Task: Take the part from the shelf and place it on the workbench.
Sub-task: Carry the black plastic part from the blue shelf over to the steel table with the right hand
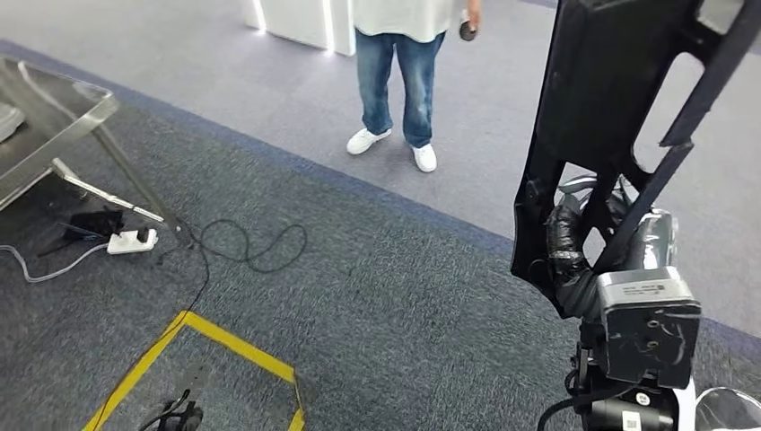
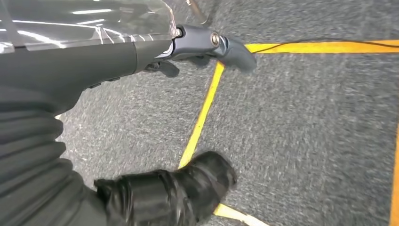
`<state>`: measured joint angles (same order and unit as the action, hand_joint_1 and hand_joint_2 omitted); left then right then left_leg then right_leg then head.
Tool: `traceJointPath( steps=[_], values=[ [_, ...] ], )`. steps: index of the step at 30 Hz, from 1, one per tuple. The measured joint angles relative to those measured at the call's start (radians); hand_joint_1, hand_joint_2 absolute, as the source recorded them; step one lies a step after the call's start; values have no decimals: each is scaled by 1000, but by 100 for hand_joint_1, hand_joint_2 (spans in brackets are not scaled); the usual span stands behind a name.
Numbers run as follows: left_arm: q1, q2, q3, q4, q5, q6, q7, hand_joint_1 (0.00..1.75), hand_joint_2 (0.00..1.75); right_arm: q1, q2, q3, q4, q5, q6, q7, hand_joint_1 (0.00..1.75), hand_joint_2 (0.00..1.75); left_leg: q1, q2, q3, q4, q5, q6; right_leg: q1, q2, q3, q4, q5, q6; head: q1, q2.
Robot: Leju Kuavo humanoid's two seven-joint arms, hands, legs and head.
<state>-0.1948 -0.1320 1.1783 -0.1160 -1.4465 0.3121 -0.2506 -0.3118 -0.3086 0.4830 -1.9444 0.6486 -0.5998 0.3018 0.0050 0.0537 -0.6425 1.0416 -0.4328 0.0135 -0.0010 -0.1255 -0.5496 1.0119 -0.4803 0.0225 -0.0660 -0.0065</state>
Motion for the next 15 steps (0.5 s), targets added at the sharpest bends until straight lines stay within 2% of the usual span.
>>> traceJointPath(
  steps=[1, 2, 4, 5, 6, 7, 8, 9, 10, 11, 12, 13, 14, 15],
  values=[
    [1, 0, 1, 0, 0, 0, 0, 0, 175, 1, 0, 0, -3, 0, 0, -1, 175, 175, 0, -13, 0, -1, 0, 10, -2, -7, 4, 0, -3, 6, 1, 0],
    [3, 0, 1, 0, 0, 1, 0, 0, 175, 2, 0, 0, -5, 0, 0, -1, 175, 175, 0, -25, 2, -4, 0, 17, -5, 2, 6, 3, -9, 11, 2, 0],
    [3, 0, 3, 0, 0, 1, 0, 0, 175, 4, 0, 0, -9, 0, -1, -2, 175, 175, 3, -47, 8, -9, 1, 30, -13, 56, -15, 57, -46, 18, 6, 0],
    [2, 0, 3, 0, 0, 1, 0, 0, 175, 7, -1, 0, -10, 0, -2, -2, 175, 175, 3, -59, 10, -10, 2, 35, -14, 89, -44, 115, -75, 19, 9, 0],
    [1, 0, 4, 0, 0, 1, -1, 0, 175, 11, -1, 0, -11, 0, -2, -2, 175, 175, 2, -71, 10, -10, 1, 39, -15, 109, -81, 186, -104, 18, 10, 0],
    [0, 0, 4, 0, 0, 1, -1, 0, 175, 15, -2, 0, -12, 0, -3, -3, 175, 175, 1, -85, 10, -9, 1, 41, -14, 118, -117, 249, -124, 17, 10, 0],
    [1, 0, 5, 0, 0, 1, -1, 0, 175, 20, -2, 0, -12, -1, -3, -2, 175, 175, -1, -100, 11, -9, 1, 42, -12, 122, -142, 286, -126, 16, 10, 0],
    [1, 0, 6, 0, 0, 1, -1, 0, 175, 23, -3, 0, -12, -3, -4, -2, 175, 175, -3, -116, 12, -9, 1, 42, -11, 125, -150, 285, -108, 12, 10, 0],
    [2, 0, 6, 0, -1, 1, -2, 0, 175, 25, -3, 0, -13, -5, -6, -1, 175, 175, -3, -132, 14, -9, 1, 42, -9, 130, -138, 245, -73, 7, 10, 0],
    [2, 0, 7, 0, -1, 1, -2, 0, 175, 25, -4, 0, -14, -7, -8, -2, 175, 175, -3, -148, 16, -9, 0, 42, -8, 146, -112, 178, -30, 1, 10, 0],
    [2, -2, 7, 0, -2, 1, -3, 0, 175, 25, -4, 0, -15, -10, -9, -2, 175, 175, -4, -163, 16, -8, 1, 41, -8, 175, -83, 111, 1, -5, 10, 0],
    [1, -3, 7, 1, -2, 1, -5, 0, 175, 25, -4, 0, -17, -13, -11, -4, 175, 175, -3, -177, 15, -8, 1, 39, -8, 201, -59, 56, 20, -9, 10, 0],
    [1, -4, 7, 1, -3, 1, -6, 0, 175, 26, -5, 0, -18, -16, -13, -5, 175, 175, 0, -190, 12, -8, 3, 34, -7, 219, -44, 24, 26, -11, 9, 0],
    [2, -5, 7, 1, -3, 1, -7, 0, 175, 26, -5, 0, -20, -18, -13, -6, 175, 175, 3, -204, 8, -9, 5, 28, -6, 223, -38, 13, 22, -12, 9, 0]
  ],
)
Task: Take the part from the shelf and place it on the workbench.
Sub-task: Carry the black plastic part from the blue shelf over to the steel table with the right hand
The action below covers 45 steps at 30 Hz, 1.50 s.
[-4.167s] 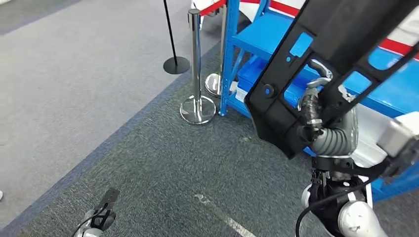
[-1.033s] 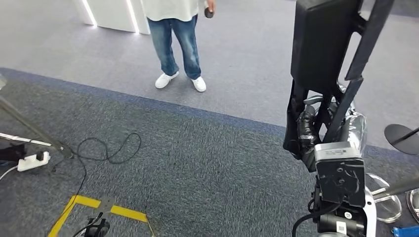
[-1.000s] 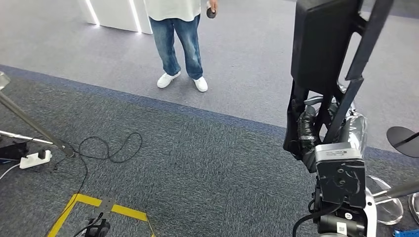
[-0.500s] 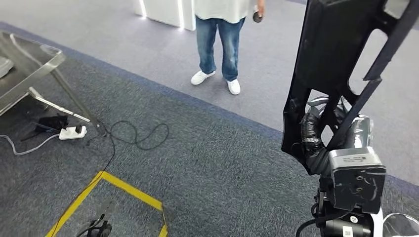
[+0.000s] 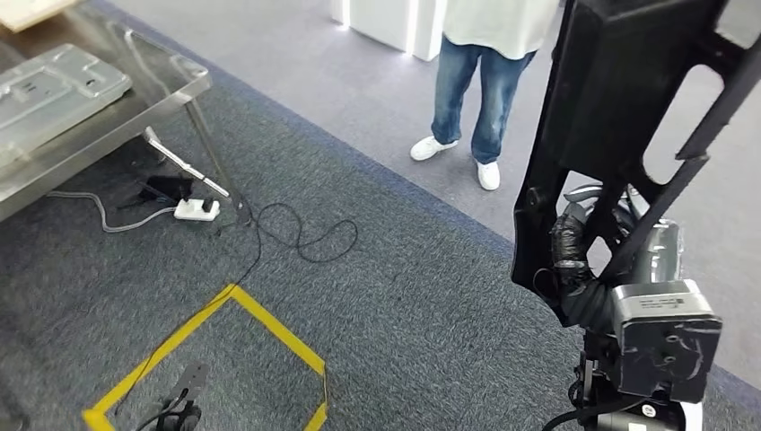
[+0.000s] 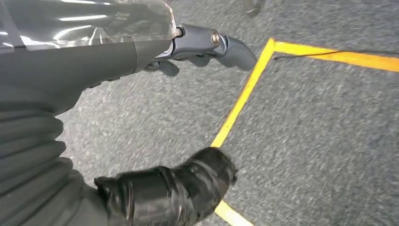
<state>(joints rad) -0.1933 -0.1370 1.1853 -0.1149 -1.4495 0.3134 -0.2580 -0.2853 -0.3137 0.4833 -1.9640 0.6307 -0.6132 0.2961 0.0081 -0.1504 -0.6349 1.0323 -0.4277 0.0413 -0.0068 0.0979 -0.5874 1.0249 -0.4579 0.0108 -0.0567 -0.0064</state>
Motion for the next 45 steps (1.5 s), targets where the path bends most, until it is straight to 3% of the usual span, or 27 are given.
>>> traceJointPath(
  steps=[1, 2, 4, 6, 8, 9, 10, 12, 14, 15, 17, 19, 21, 23, 24, 25, 26, 28, 30, 32, 33, 34, 37, 39, 40, 42, 45],
  values=[
    [1, 0, 1, 0, 0, 0, -1, 0, 175, 0, 0, 0, -1, -1, -1, -1, 175, 175, 3, -15, -3, -3, 3, -7, 1, -13, 5, -8, 1, -1, 0, 0],
    [4, 0, 2, 0, 0, 0, -2, 0, 175, 0, 0, 0, -2, -2, -1, -1, 175, 175, 3, -13, -6, -4, 4, -12, -1, -28, 9, -15, 4, -4, 0, 0],
    [5, -1, 6, 1, 0, 0, -2, 0, 175, 1, 0, 0, -4, -4, -2, -1, 175, 175, -2, 44, -22, 28, -19, -21, -5, -60, 23, -34, 10, -12, -4, 0],
    [2, -2, 9, 1, 0, 0, -3, 0, 175, 4, -1, 0, -6, -6, -5, -2, 175, 175, -4, 117, -74, 136, -76, -30, -3, -95, 31, -40, 10, -18, -7, 0],
    [2, -2, 14, 1, 0, 0, -3, 0, 175, 9, -1, 0, -6, -12, -7, -2, 175, 175, 1, 137, -129, 244, -112, -40, -2, -129, 32, -38, 6, -20, -8, 0],
    [3, -2, 15, 1, 0, 0, -3, 0, 175, 12, -2, 0, -6, -15, -9, -2, 175, 175, 4, 140, -134, 254, -105, -45, -2, -145, 32, -35, 3, -18, -9, 0],
    [4, -2, 16, 1, 0, 0, -3, 0, 175, 14, -2, 0, -6, -17, -10, -2, 175, 175, 8, 146, -120, 226, -82, -49, -4, -159, 32, -31, -1, -16, -9, 0],
    [4, -2, 17, 1, 0, 0, -3, 0, 175, 15, -2, 0, -7, -18, -12, -2, 175, 175, 9, 179, -55, 101, -28, -53, -6, -185, 33, -19, -12, -6, -9, 0],
    [3, -2, 17, 2, 0, 0, -3, 0, 175, 15, -3, 0, -7, -18, -14, -2, 175, 175, 4, 206, -13, 20, -8, -42, -2, -206, 33, -8, -23, 6, -8, 0],
    [2, -2, 17, 2, 0, -1, -3, 0, 175, 15, -3, 0, -8, -19, -14, -2, 175, 175, 1, 208, -11, 14, -12, -33, 1, -216, 34, -6, -26, 13, -7, 0],
    [3, -2, 19, 2, 0, -1, -3, 0, 175, 14, -4, 0, -10, -19, -14, -2, 175, 175, 0, 185, -12, 13, -9, -17, 0, -228, 39, -8, -31, 24, -7, 0],
    [3, -2, 21, 2, -2, -1, -4, 0, 175, 14, -6, 0, -12, -20, -14, -2, 175, 175, 4, 162, -7, 7, -5, -5, -6, -189, 32, 22, -56, 34, -4, 0],
    [0, -2, 23, 2, -6, -1, -3, 0, 175, 16, -11, 0, -13, -21, -14, -2, 175, 175, 6, 142, -5, 4, -3, 4, -10, -125, -17, 126, -112, 36, 0, 0],
    [-2, -2, 25, 2, -8, -1, -2, 0, 175, 22, -15, 0, -14, -22, -14, -2, 175, 175, 4, 116, -6, 4, -2, 9, -10, -102, -82, 249, -154, 35, 1, 0],
    [-1, -2, 27, 2, -9, -1, -1, 0, 175, 27, -16, 0, -14, -22, -14, -1, 175, 175, 2, 102, -6, 4, -2, 10, -10, -99, -98, 273, -151, 34, 1, 0],
    [-1, -1, 29, 2, -10, -1, 0, 0, 175, 30, -18, 0, -14, -23, -14, -1, 175, 175, 1, 86, -6, 5, -2, 10, -10, -97, -97, 260, -131, 31, 1, 0],
    [0, -1, 32, 2, -11, -1, 0, 0, 175, 32, -19, 0, -14, -23, -14, -1, 175, 175, 1, 71, -5, 5, -2, 10, -9, -89, -76, 209, -95, 26, 1, 0],
    [0, -2, 38, 2, -12, 0, 0, 0, 175, 33, -20, 0, -15, -23, -14, -1, 175, 175, 1, 43, -7, 7, 1, 6, -10, -38, -19, 75, -36, 15, 1, 0],
    [0, -3, 42, 2, -13, 0, -1, 0, 175, 35, -24, 0, -19, -23, -14, -1, 175, 175, 5, 17, -14, 7, 5, -5, -8, -1, 11, 4, -20, 10, 1, 0],
    [2, -3, 45, 2, -13, 0, -2, 0, 175, 37, -27, 0, -22, -23, -14, -1, 175, 175, 11, -9, -20, 1, 12, -19, -4, -18, 17, -6, -19, 8, 2, 0],
    [4, -3, 46, 3, -14, 0, -2, 0, 175, 37, -27, 0, -23, -23, -14, 0, 175, 175, 10, -3, -25, 5, 11, -25, -6, -33, 22, -12, -16, 4, 1, 0],
    [4, -4, 47, 3, -14, 0, -3, 0, 175, 38, -27, 0, -25, -23, -14, 0, 175, 175, 8, 20, -33, 19, 1, -31, -7, -48, 28, -19, -12, 0, -1, 0],
    [1, -4, 49, 4, -17, 0, -3, 0, 175, 44, -29, -2, -30, -22, -15, 2, 175, 175, 4, 121, -99, 169, -84, -42, -8, -96, 38, -32, -8, -12, -12, 0],
    [1, -3, 50, 4, -17, 0, -3, 0, 175, 47, -31, -2, -32, -22, -16, 4, 175, 175, 6, 141, -134, 252, -115, -48, -7, -127, 38, -28, -12, -14, -14, 0],
    [1, -2, 51, 4, -17, 0, -3, 0, 175, 49, -33, -3, -32, -22, -16, 5, 175, 175, 7, 145, -127, 247, -105, -49, -7, -142, 38, -26, -15, -13, -14, 0],
    [2, -1, 53, 4, -17, 0, -5, 0, 175, 52, -34, -5, -34, -22, -17, 10, 175, 175, 7, 166, -68, 146, -55, -48, -8, -170, 40, -19, -23, -7, -14, 0],
    [-1, 0, 56, 4, -18, -3, -10, 0, 175, 56, -39, -13, -42, -22, -19, 15, 175, 175, -6, 213, 3, 16, -23, -31, 2, -205, 45, -10, -36, 7, -13, 0]
  ],
)
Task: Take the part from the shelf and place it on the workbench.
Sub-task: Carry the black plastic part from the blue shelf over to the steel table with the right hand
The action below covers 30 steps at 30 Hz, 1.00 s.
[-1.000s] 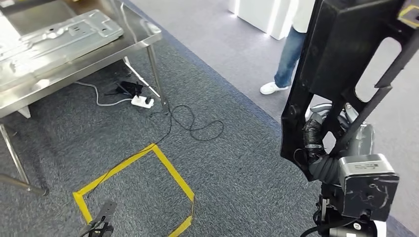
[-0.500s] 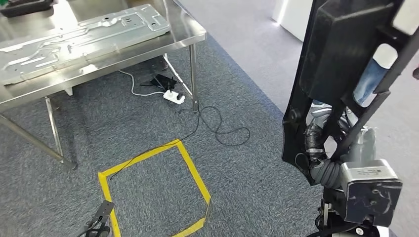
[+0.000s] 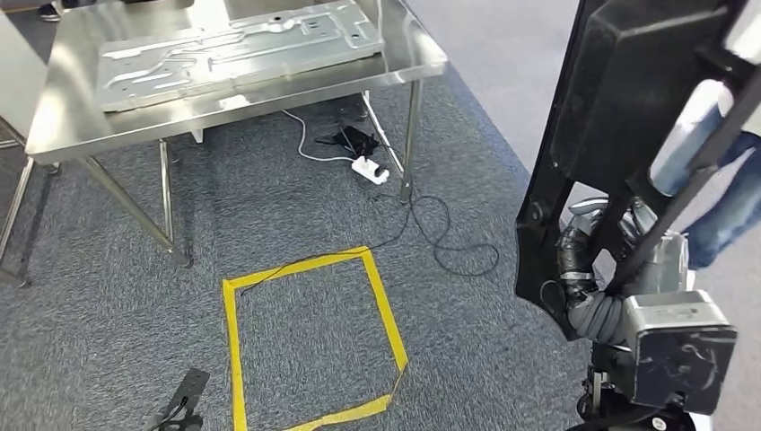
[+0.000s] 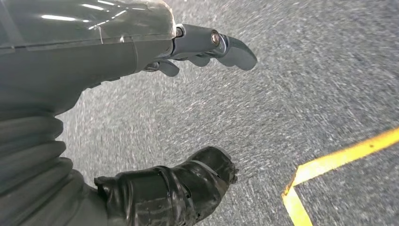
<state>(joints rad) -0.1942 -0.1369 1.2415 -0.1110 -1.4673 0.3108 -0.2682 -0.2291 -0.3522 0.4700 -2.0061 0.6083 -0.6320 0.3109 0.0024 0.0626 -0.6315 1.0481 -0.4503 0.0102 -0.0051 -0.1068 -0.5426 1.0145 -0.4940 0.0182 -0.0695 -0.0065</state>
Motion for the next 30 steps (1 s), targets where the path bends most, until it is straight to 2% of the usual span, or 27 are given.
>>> traceJointPath(
  steps=[1, 2, 3, 5, 7, 8, 9, 10, 11, 12, 14, 15, 16, 18, 19, 20, 22, 23, 24, 25, 26, 28, 30],
  values=[
    [1, 0, 2, 0, 0, -1, -1, 0, 175, 1, -2, -2, -2, 0, 0, 0, 175, 175, -4, -4, 0, -4, -3, 8, 4, -11, 2, 0, -2, 4, 1, 0],
    [3, 0, 5, 0, 0, -1, -2, 0, 175, 2, -4, -3, -3, 0, 0, 0, 175, 175, -2, -17, -1, -5, -2, 15, 4, -21, 5, 0, -4, 7, 2, 0],
    [5, 0, 7, 0, 0, -1, -3, 0, 175, 3, -4, -4, -5, 0, 0, 0, 175, 175, -1, -28, -1, -7, -1, 21, 3, -19, 6, 1, -9, 12, 2, 0],
    [5, 0, 10, 0, 0, -1, -4, 0, 175, 4, -6, -7, -7, 0, 0, 0, 175, 175, 4, -50, 3, -12, 2, 33, -3, 26, -11, 47, -42, 20, 6, 0],
    [1, 0, 10, 0, 0, -1, -4, 0, 175, 7, -10, -11, -8, 0, 0, 0, 175, 175, 6, -74, 5, -14, 3, 39, -6, 84, -72, 172, -101, 24, 11, 0],
    [1, 0, 11, 0, 0, -1, -5, 0, 175, 10, -11, -13, -9, 0, 0, 0, 175, 175, 5, -87, 5, -14, 4, 41, -6, 95, -108, 239, -123, 24, 12, 0],
    [1, 0, 11, 0, 0, -1, -5, 0, 175, 13, -12, -15, -9, 0, 0, 0, 175, 175, 5, -101, 5, -14, 4, 41, -6, 101, -135, 281, -128, 23, 12, 0],
    [1, 1, 11, 0, -1, -2, -5, 0, 175, 16, -12, -16, -9, -1, 0, 1, 175, 175, 4, -116, 6, -13, 4, 41, -6, 104, -145, 288, -114, 22, 12, 0],
    [2, 1, 11, 0, -1, -2, -6, 0, 175, 18, -12, -18, -10, -1, 0, 1, 175, 175, 4, -132, 8, -13, 4, 41, -6, 109, -136, 255, -83, 18, 12, 0],
    [2, 1, 11, 0, -2, -3, -8, 0, 175, 18, -13, -19, -10, -1, 0, 1, 175, 175, 4, -147, 9, -13, 4, 41, -6, 125, -111, 191, -40, 14, 12, 0],
    [0, 0, 11, 0, -6, -4, -13, 0, 175, 19, -14, -22, -12, -1, 0, 0, 175, 175, 4, -176, 8, -11, 5, 37, -8, 178, -56, 62, 14, 4, 12, 0],
    [0, 0, 11, 0, -8, -5, -14, 0, 175, 20, -15, -23, -14, -1, 0, 0, 175, 175, 6, -188, 4, -11, 7, 32, -8, 197, -40, 25, 22, 1, 12, 0],
    [0, -1, 11, 0, -9, -6, -16, 0, 175, 21, -16, -24, -15, -1, 0, 0, 175, 175, 9, -202, 0, -12, 9, 25, -7, 202, -34, 12, 19, -1, 12, 0],
    [3, 1, 11, 0, -10, -7, -18, 0, 175, 20, -18, -25, -17, -1, 1, 0, 175, 175, 13, -221, -8, -15, 14, 11, -8, 178, -29, 2, 22, -5, 12, 0],
    [5, 1, 11, 1, -10, -7, -20, 0, 175, 20, -19, -26, -19, 0, 1, 1, 175, 175, 11, -204, -13, -8, 9, 6, -11, 166, -25, -5, 25, -9, 11, 0],
    [6, 1, 12, 1, -10, -6, -23, 0, 175, 20, -19, -26, -21, 0, 2, 1, 175, 175, 8, -174, -23, 13, -6, 1, -14, 154, -20, -11, 28, -13, 7, 0],
    [3, 0, 12, 2, -12, -3, -28, 0, 175, 22, -19, -29, -23, 2, 2, 7, 175, 175, 5, -98, -68, 116, -65, -8, -15, 130, -15, -17, 30, -19, -1, 0],
    [2, 0, 12, 2, -12, -2, -29, 0, 175, 24, -20, -32, -24, 1, 2, 13, 175, 175, 8, -81, -98, 182, -95, -12, -14, 118, -14, -17, 29, -21, -3, 0],
    [1, 0, 12, 2, -12, -1, -30, 0, 175, 26, -20, -35, -24, -4, 1, 24, 175, 175, 11, -73, -120, 232, -111, -16, -14, 109, -15, -16, 28, -21, -3, 0],
    [2, 1, 12, 2, -12, 0, -32, 0, 175, 29, -20, -40, -23, -15, 0, 36, 175, 175, 13, -71, -126, 249, -109, -20, -15, 101, -15, -15, 27, -20, -3, 0],
    [2, 2, 12, 2, -12, 0, -34, 0, 175, 31, -21, -45, -22, -32, 0, 47, 175, 175, 16, -69, -113, 228, -89, -23, -17, 95, -14, -14, 26, -18, -3, 0],
    [1, 4, 14, 2, -13, 0, -39, 0, 175, 33, -26, -57, -20, -88, 4, 65, 175, 175, 19, -64, -43, 100, -33, -25, -20, 87, -14, -8, 20, -10, -4, 0],
    [0, 6, 16, 2, -18, 0, -44, 0, 175, 29, -38, -71, -15, -161, 22, 74, 175, 175, 16, -62, 12, 1, -9, -17, -17, 83, -17, 0, 15, 3, -4, 0]
  ],
)
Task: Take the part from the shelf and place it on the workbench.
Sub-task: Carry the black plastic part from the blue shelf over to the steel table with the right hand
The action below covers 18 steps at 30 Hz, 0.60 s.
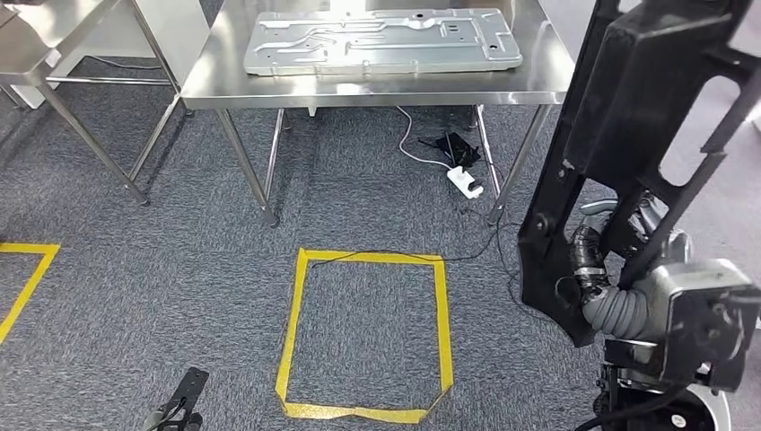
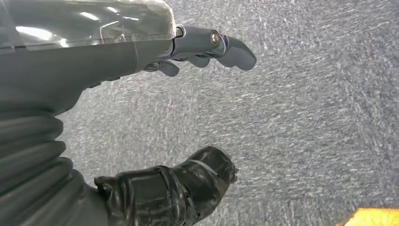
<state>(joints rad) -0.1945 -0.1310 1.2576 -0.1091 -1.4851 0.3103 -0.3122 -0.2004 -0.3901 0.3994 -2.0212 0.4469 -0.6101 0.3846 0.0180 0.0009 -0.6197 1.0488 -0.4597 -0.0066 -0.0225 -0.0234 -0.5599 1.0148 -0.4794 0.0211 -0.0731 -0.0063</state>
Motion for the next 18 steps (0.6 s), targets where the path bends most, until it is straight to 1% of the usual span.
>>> traceJointPath(
  steps=[1, 2, 3, 4, 5, 6, 8, 9, 10, 11, 12, 13, 14, 15, 16, 17, 18],
  values=[
    [0, 0, 1, 0, -4, 0, -2, 0, 175, -4, -10, -8, 4, -36, 14, 3, 175, 175, -3, 0, 7, -14, -3, 6, 2, -1, -2, 1, -1, 6, 0, 0],
    [0, 1, 2, 0, -9, -1, -3, 0, 175, -11, -22, -16, 9, -67, 28, 8, 175, 175, -6, -2, 7, -15, -3, 14, 2, -1, -2, 0, 1, 12, 0, 0],
    [-1, 1, 3, 0, -12, -2, -6, 0, 175, -19, -36, -23, 15, -92, 43, 14, 175, 175, -5, -3, 6, -17, -1, 22, 0, -1, -2, -2, 1, 18, 0, 0],
    [-2, 1, 3, 0, -16, -3, -9, 0, 175, -29, -53, -31, 20, -111, 56, 21, 175, 175, -5, -4, 7, -20, 1, 29, -2, 1, -4, 3, -4, 24, 1, 0],
    [-5, 1, 3, 0, -19, -4, -12, 0, 175, -39, -71, -40, 25, -123, 69, 29, 175, 175, -3, -5, 8, -23, 3, 37, -3, 4, -14, 22, -18, 28, 3, 0],
    [-7, 1, 4, 0, -22, -5, -13, 0, 175, -50, -88, -49, 29, -130, 82, 38, 175, 175, -1, -5, 10, -26, 4, 42, -4, 8, -34, 64, -41, 31, 7, 0],
    [-10, 1, 8, 0, -29, -5, -14, 0, 175, -70, -121, -67, 34, -125, 112, 62, 175, 175, -3, -7, 10, -26, 4, 50, -3, 15, -100, 196, -98, 33, 12, 0],
    [-11, 1, 10, 0, -33, -4, -14, 0, 175, -78, -136, -74, 37, -115, 132, 78, 175, 175, -5, -8, 10, -25, 3, 52, -2, 17, -131, 254, -113, 33, 13, 0],
    [-11, 1, 12, 0, -38, -4, -13, 0, 175, -85, -151, -79, 39, -101, 151, 93, 175, 175, -6, -9, 10, -24, 3, 53, -2, 18, -149, 282, -111, 33, 13, 0],
    [-11, 1, 15, 0, -41, -4, -12, 0, 175, -93, -165, -81, 40, -87, 169, 105, 175, 175, -7, -10, 11, -23, 1, 53, -2, 19, -149, 269, -89, 30, 13, 0],
    [-12, 1, 17, 0, -44, -4, -12, 0, 175, -102, -177, -82, 41, -76, 182, 112, 175, 175, -7, -12, 13, -22, 0, 53, -1, 19, -130, 218, -52, 27, 13, 0],
    [-14, 1, 18, 0, -47, -4, -11, 0, 175, -110, -188, -83, 41, -69, 190, 114, 175, 175, -7, -15, 15, -22, -1, 52, 1, 21, -101, 148, -14, 22, 13, 0],
    [-16, 0, 19, 0, -48, -5, -11, 0, 175, -119, -197, -84, 41, -65, 195, 115, 175, 175, -9, -17, 15, -20, -2, 50, 4, 23, -70, 81, 13, 17, 13, 0],
    [-18, 0, 20, 0, -49, -5, -10, 0, 175, -125, -206, -86, 41, -62, 196, 116, 175, 175, -10, -19, 13, -20, -3, 46, 7, 25, -49, 34, 27, 13, 12, 0],
    [-19, -1, 20, 0, -50, -5, -10, 0, 175, -130, -213, -88, 42, -61, 197, 117, 175, 175, -11, -21, 11, -19, -2, 42, 10, 27, -39, 10, 29, 10, 12, 0],
    [-19, -1, 20, 0, -52, -5, -9, 0, 175, -133, -219, -90, 42, -59, 198, 117, 175, 175, -11, -23, 9, -20, -1, 37, 13, 27, -36, 4, 26, 8, 12, 0],
    [-19, -1, 20, 0, -53, -5, -8, 0, 175, -136, -224, -91, 43, -57, 199, 117, 175, 175, -11, -23, 9, -22, 0, 32, 11, 27, -36, 1, 28, 5, 11, 0]
  ],
)
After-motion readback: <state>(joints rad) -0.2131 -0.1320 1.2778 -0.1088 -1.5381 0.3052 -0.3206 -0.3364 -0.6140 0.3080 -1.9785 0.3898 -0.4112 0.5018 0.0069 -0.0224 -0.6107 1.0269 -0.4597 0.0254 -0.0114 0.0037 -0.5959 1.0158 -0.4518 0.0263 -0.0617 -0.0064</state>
